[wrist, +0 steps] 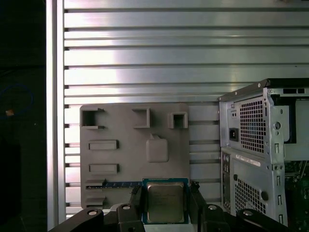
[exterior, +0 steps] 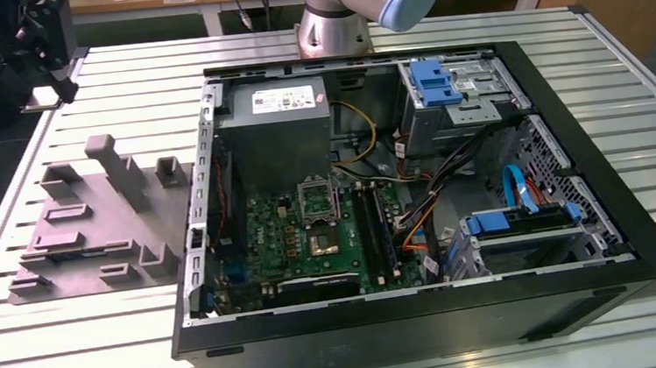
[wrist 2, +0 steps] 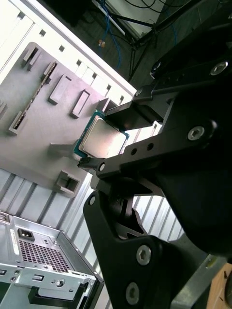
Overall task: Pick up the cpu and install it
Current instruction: 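Pick up the cpu and move it towards the insertion slot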
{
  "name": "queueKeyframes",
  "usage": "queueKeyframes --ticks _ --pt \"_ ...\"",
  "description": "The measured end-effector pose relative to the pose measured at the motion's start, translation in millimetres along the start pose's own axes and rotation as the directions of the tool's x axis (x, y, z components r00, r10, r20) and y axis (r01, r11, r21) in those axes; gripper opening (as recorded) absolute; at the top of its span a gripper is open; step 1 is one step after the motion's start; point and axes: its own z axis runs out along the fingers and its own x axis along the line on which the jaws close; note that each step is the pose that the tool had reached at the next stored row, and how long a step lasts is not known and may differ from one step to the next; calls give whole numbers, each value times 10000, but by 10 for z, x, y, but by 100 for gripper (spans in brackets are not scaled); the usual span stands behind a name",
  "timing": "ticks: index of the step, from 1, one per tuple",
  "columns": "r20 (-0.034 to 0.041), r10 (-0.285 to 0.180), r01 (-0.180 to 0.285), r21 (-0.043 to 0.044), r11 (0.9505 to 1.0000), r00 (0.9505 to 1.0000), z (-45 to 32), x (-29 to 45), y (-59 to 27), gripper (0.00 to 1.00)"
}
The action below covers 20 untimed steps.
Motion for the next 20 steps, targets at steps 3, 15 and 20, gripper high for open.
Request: queueKeyframes --ticks 3,15,20 --pt "-1 -1 1 1 10000 10000 0 -5 0 47" --pt "0 0 0 0 10000 10000 1 -19 1 47" --pt "0 0 0 0 10000 10000 1 -29 1 47"
